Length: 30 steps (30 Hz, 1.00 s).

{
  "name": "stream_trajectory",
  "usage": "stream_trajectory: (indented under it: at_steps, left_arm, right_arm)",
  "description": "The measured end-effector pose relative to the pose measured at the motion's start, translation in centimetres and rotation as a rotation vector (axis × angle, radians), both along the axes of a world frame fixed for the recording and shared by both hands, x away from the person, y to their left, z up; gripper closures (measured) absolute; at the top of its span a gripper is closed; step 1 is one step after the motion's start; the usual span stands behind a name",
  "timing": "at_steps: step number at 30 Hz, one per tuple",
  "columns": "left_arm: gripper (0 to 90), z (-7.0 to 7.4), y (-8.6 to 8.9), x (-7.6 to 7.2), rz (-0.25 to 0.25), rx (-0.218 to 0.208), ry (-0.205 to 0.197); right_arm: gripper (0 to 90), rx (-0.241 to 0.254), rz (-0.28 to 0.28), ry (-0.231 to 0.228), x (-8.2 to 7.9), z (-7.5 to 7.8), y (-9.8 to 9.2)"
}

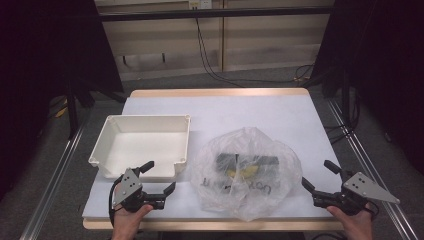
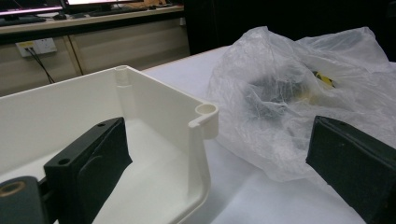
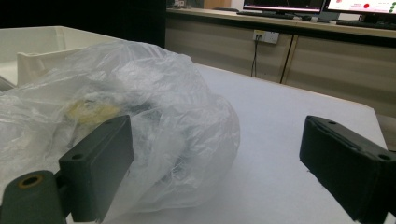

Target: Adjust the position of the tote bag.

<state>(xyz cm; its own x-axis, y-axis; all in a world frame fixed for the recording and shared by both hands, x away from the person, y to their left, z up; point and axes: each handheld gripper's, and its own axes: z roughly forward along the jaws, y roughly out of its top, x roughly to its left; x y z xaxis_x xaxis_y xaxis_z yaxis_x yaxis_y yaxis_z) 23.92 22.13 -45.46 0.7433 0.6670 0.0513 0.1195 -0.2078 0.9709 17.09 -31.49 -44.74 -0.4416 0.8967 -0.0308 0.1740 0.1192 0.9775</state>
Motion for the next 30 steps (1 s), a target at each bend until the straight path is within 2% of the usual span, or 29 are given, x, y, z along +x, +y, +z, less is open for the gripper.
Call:
stream_trajectory:
  at_steps: [1, 4, 10, 12, 13, 14, 16, 19, 20, 22, 23, 24, 25, 27, 28, 29, 30]
  left_arm:
    - [5.2, 0.0, 0.0, 0.0, 0.003, 0.012, 0.004]
    - [6.1, 0.0, 0.1, 0.1, 0.016, -0.020, 0.012]
    - [10.9, 0.0, 0.1, -0.1, 0.033, 0.027, 0.012]
    - [11.9, 0.0, -0.1, 0.0, 0.015, 0.047, 0.022]
    - [15.2, 0.0, -0.3, 0.0, 0.001, 0.039, 0.031]
    - [16.6, 0.0, -0.4, 0.0, -0.001, 0.056, 0.027]
    - [16.4, 0.0, -0.7, 0.0, -0.020, 0.062, 0.036]
    - [19.4, 0.0, -1.0, 0.1, -0.046, 0.050, 0.055]
    - [22.2, 0.1, -1.1, 0.1, -0.050, 0.059, 0.067]
    - [23.4, 0.1, -1.4, 0.3, -0.071, 0.054, 0.065]
    - [23.8, 0.2, -1.5, 0.4, -0.072, 0.075, 0.068]
    - [24.6, 0.1, -1.7, 0.3, -0.089, 0.052, 0.078]
    - [26.9, 0.1, -1.7, 0.2, -0.085, 0.073, 0.083]
    - [28.9, 0.0, -2.0, 0.0, -0.102, 0.059, 0.082]
    - [32.1, 0.2, -1.8, -0.2, -0.106, 0.088, 0.079]
    - [34.1, 0.2, -1.9, -0.3, -0.095, 0.094, 0.081]
    - [35.0, 0.1, -1.9, -0.3, -0.124, 0.084, 0.085]
  right_arm:
    - [10.3, 0.004, 0.005, 0.007, 0.0, 0.0, 0.0]
    - [13.1, -0.007, 0.016, 0.019, 0.0, -0.1, 0.2]
    - [18.3, 0.003, 0.029, 0.023, 0.0, 0.0, 0.2]
    - [23.6, 0.001, 0.035, 0.032, 0.0, 0.1, 0.3]
    - [24.2, 0.002, 0.049, 0.035, 0.0, 0.1, 0.3]
    - [25.7, 0.005, 0.058, 0.039, 0.0, 0.2, 0.4]
    - [30.2, 0.002, 0.083, 0.048, 0.0, 0.3, 0.7]
    - [33.7, -0.013, 0.130, 0.083, 0.3, 0.2, 1.3]
    - [35.2, -0.026, 0.149, 0.090, 0.5, 0.2, 1.5]
    - [38.5, -0.029, 0.185, 0.115, 0.7, 0.2, 2.1]
    - [39.7, -0.031, 0.197, 0.127, 0.8, 0.1, 2.4]
    - [41.6, -0.026, 0.220, 0.138, 0.9, 0.1, 2.7]
    - [43.0, -0.026, 0.242, 0.149, 1.0, 0.1, 2.9]
    - [45.8, -0.037, 0.273, 0.166, 0.9, 0.1, 3.4]
    - [46.7, -0.036, 0.293, 0.171, 0.8, 0.2, 3.7]
    - [46.8, -0.040, 0.311, 0.180, 0.7, 0.2, 3.9]
    - [46.8, -0.043, 0.329, 0.190, 0.7, 0.2, 4.2]
